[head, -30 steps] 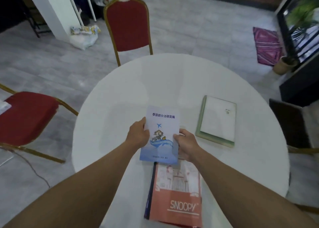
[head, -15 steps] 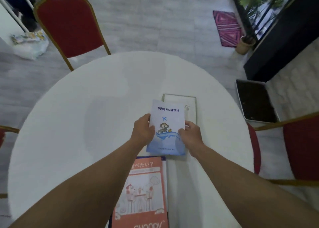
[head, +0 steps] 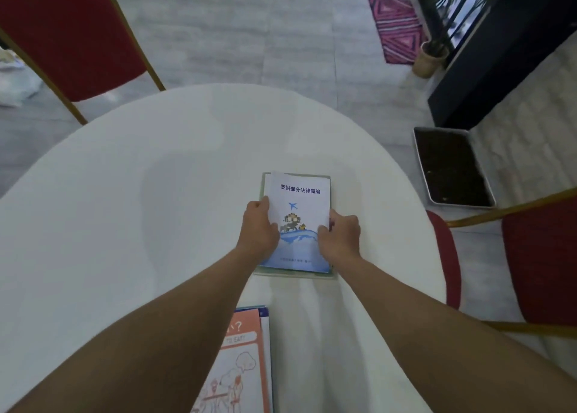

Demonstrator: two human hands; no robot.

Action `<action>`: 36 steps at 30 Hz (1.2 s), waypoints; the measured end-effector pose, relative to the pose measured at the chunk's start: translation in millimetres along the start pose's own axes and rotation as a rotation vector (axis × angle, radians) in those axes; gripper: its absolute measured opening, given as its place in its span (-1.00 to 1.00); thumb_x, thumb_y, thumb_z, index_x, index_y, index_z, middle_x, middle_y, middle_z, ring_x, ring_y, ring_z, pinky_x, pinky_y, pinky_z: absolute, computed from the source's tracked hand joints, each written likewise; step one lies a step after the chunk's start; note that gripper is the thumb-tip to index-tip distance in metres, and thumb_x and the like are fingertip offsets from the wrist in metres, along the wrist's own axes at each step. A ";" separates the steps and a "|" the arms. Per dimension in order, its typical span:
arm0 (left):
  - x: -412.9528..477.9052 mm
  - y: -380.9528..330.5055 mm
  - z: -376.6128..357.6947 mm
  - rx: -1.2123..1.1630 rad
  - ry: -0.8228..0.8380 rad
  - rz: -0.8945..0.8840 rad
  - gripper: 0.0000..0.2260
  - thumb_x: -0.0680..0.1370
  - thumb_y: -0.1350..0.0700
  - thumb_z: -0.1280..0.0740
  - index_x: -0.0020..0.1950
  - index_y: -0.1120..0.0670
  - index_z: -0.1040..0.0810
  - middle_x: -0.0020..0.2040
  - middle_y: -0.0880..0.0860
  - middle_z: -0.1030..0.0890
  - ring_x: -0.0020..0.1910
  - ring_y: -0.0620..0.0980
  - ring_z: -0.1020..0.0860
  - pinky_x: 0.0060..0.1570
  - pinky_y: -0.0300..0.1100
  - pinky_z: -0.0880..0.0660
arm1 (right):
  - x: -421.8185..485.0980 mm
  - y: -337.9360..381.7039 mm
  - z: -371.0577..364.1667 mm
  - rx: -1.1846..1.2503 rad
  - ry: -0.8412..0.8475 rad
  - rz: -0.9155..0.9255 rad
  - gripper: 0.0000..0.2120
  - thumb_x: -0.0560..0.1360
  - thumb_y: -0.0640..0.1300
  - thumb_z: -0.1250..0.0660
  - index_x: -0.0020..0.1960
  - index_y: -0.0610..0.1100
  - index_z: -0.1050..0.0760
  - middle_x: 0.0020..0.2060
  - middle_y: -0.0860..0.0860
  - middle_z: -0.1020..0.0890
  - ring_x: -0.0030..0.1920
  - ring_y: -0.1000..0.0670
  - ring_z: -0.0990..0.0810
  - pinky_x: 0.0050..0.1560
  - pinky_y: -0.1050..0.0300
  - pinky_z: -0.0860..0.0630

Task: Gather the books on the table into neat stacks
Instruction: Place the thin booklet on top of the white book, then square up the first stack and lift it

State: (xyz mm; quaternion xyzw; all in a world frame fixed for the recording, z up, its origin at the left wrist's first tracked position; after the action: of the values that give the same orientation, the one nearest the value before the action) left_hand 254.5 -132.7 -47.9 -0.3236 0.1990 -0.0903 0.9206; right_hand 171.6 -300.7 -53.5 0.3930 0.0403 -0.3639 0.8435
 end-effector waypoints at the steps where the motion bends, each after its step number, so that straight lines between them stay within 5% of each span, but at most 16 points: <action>1: 0.0 0.7 -1.8 0.033 -0.016 0.006 -0.49 0.56 0.23 -0.27 0.50 0.19 -0.25 0.37 0.22 -0.32 0.36 0.17 -0.32 0.29 -0.15 -0.30 | 0.8 -3.2 -1.8 -0.039 0.001 -0.006 -0.87 0.54 -0.25 -0.23 0.02 -0.23 -0.52 0.01 -0.17 -0.42 -0.02 -0.18 -0.46 -0.04 0.11 -0.40; 6: -2.7 11.0 -9.6 0.052 0.005 0.118 -0.59 0.60 0.13 -0.26 0.43 0.17 -0.29 0.42 0.21 -0.25 0.36 0.21 -0.35 0.31 -0.01 -0.41 | 0.1 -7.7 -11.8 0.013 0.097 -0.023 -0.60 0.62 -0.20 -0.13 0.43 -0.27 -0.36 0.31 -0.23 -0.41 0.18 -0.14 -0.49 0.21 0.08 -0.42; 14: -1.9 8.6 -15.4 0.033 0.069 0.148 -0.68 0.57 0.07 -0.30 0.26 0.22 -0.47 0.27 0.21 -0.46 0.19 0.18 -0.53 0.20 0.05 -0.53 | 1.1 -18.7 -2.7 0.013 0.110 -0.037 -0.54 0.63 -0.19 -0.09 0.52 -0.18 -0.29 0.35 -0.22 -0.43 0.28 -0.22 -0.49 0.27 -0.03 -0.47; 20: -16.7 -18.9 -48.3 0.036 0.138 0.048 -0.76 0.54 0.11 -0.32 0.14 0.22 -0.50 0.20 0.22 -0.47 0.13 0.19 -0.54 0.14 -0.11 -0.50 | -1.0 -52.9 28.7 -0.003 0.023 -0.094 -0.47 0.62 -0.21 -0.06 0.58 -0.12 -0.22 0.40 -0.19 -0.42 0.32 -0.22 -0.48 0.31 -0.09 -0.46; 27: -22.2 -30.6 -52.9 0.107 0.239 -0.058 -0.67 0.54 0.16 -0.32 0.28 0.24 -0.45 0.26 0.26 -0.52 0.23 0.20 -0.50 0.17 -0.07 -0.45 | -12.6 -66.2 41.8 -0.080 0.049 -0.097 -0.45 0.64 -0.13 -0.09 0.61 -0.14 -0.11 0.51 -0.18 -0.31 0.44 -0.21 -0.36 0.41 -0.08 -0.34; 31: -40.3 -13.2 -38.3 0.157 0.256 -0.047 -0.45 0.59 0.10 -0.29 0.54 0.19 -0.21 0.51 0.20 -0.31 0.47 0.14 -0.30 0.40 -0.13 -0.23 | -35.3 -54.3 36.7 -0.235 -0.025 -0.061 -0.42 0.65 -0.04 -0.14 0.60 -0.18 -0.10 0.60 -0.11 -0.13 0.55 -0.14 -0.17 0.46 -0.09 -0.18; 36: -75.0 27.1 -10.1 0.202 0.224 -0.030 -0.42 0.61 0.02 -0.27 0.57 0.14 -0.17 0.55 0.18 -0.22 0.54 0.14 -0.17 0.49 -0.08 -0.10 | -81.6 -30.2 12.0 -0.227 -0.103 0.125 -0.52 0.59 -0.08 -0.25 0.47 -0.18 -0.33 0.40 -0.15 -0.38 0.41 -0.20 -0.31 0.36 -0.06 -0.26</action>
State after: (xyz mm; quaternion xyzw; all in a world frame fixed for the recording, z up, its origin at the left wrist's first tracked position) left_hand 183.5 -95.3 -49.2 -0.2202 0.2855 -0.1592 0.9191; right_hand 89.7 -274.4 -35.5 0.2777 0.0135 -0.3235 0.9044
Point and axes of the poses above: each hand's wrist, its own x-axis towards the middle knuckle, its own z-axis out of the back of the hand, y = z × x, the point moved 6 cm from there along x, towards the middle knuckle
